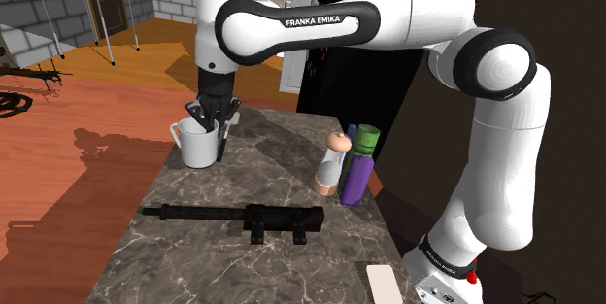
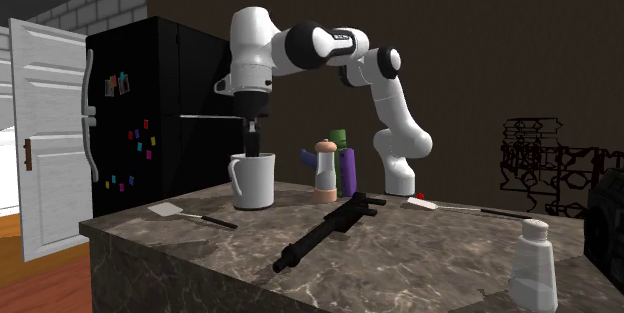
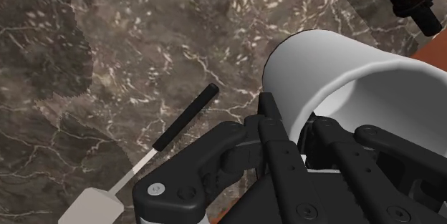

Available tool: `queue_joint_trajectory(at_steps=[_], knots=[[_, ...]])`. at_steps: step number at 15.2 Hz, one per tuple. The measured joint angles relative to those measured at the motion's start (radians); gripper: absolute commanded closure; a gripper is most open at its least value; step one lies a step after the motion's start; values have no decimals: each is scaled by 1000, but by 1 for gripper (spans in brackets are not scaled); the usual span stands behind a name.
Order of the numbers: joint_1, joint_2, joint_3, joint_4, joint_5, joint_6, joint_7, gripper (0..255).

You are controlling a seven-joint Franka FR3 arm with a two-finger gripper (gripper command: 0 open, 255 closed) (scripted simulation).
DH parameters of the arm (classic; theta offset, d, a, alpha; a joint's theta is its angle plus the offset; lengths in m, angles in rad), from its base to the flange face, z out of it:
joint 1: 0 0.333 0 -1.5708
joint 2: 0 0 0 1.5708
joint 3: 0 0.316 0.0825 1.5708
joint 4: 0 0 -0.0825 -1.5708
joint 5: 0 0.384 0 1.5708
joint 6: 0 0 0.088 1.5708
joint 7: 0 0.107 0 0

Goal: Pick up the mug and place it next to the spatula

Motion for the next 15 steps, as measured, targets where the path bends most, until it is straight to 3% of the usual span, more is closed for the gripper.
queue_joint_trajectory(at_steps=[15], knots=[[12,4,4,207,0,-202,0,255]])
